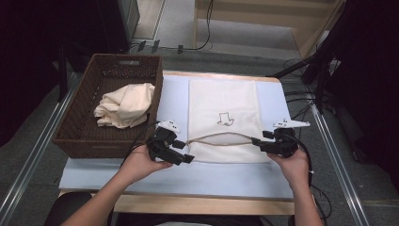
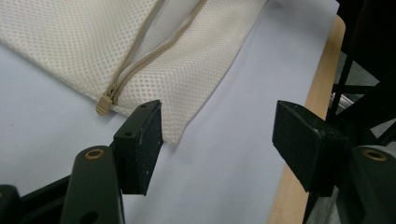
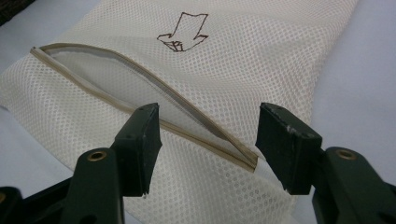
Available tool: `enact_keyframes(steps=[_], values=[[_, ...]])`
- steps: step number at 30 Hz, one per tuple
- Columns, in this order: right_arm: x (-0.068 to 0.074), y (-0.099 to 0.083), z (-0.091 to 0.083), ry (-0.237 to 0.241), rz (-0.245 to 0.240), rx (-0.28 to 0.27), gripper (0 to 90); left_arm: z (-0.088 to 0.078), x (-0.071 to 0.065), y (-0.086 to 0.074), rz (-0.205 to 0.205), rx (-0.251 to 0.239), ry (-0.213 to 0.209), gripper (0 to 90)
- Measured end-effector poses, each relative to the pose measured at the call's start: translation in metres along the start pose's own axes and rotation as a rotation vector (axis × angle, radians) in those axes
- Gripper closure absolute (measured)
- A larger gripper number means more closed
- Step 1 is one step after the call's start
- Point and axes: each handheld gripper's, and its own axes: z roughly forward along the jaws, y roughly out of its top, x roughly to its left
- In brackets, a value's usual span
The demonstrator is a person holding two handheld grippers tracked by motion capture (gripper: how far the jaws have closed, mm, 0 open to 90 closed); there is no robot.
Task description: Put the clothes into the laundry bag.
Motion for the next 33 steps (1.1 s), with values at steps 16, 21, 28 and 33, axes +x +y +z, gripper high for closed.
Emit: enact_keyframes(steps=[16, 21, 28, 33], values=[[0.004, 0.002, 0.004, 0.016, -0.013, 0.008, 40.9, -0.034, 0.001, 0.011, -0.003, -0.017, 0.023, 33.8], [0.006, 0.002, 0.004, 0.013, -0.016, 0.008, 40.8, -0.046, 0.003, 0.015, 0.012, 0.0, 0.037, 33.8], [0.009, 0.004, 0.007, 0.022, -0.024, 0.006, 40.6, -0.06, 0.011, 0.023, -0.004, -0.009, 0.037, 33.7], [0.011, 0.004, 0.008, 0.029, -0.029, 0.009, 40.6, -0.07, 0.015, 0.031, 0.003, -0.003, 0.06, 33.3]])
